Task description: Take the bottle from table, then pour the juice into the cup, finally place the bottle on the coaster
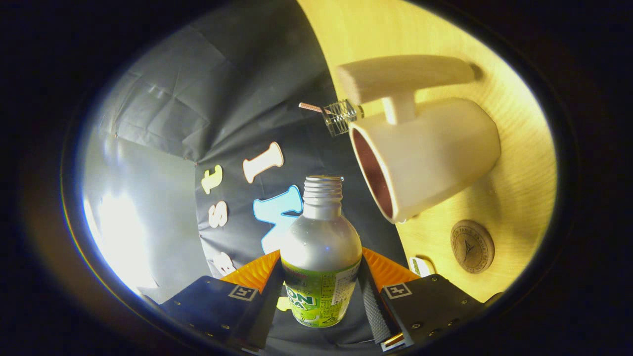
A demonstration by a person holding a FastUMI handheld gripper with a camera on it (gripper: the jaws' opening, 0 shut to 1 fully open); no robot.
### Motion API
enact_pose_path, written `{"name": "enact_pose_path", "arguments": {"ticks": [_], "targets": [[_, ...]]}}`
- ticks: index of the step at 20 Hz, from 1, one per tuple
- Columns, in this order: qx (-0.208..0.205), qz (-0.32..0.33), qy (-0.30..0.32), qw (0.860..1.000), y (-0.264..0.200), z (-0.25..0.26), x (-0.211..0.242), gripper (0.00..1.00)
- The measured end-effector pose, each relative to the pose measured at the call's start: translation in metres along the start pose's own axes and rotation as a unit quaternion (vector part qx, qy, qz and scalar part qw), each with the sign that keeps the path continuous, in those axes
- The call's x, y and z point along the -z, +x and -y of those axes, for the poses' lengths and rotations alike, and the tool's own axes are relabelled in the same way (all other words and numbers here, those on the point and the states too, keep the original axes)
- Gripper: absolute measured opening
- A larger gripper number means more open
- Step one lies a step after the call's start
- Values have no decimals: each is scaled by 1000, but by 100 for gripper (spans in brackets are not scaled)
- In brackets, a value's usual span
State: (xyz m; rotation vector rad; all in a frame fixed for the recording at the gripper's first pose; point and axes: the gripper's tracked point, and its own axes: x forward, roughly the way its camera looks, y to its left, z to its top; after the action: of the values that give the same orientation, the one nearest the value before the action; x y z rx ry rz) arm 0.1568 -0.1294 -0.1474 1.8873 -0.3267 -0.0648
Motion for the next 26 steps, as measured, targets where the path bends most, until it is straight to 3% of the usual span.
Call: {"name": "enact_pose_path", "arguments": {"ticks": [4,11,16,22,24,26], "targets": [[16,-15,-89,996,2,-7,2,77],[8,-37,-210,977,5,-26,8,77],[15,-55,-310,949,2,-36,20,77],[47,-82,-438,894,-4,-30,39,77],[54,-89,-494,863,-5,-34,48,77],[68,-91,-565,817,-5,-38,52,77]]}}
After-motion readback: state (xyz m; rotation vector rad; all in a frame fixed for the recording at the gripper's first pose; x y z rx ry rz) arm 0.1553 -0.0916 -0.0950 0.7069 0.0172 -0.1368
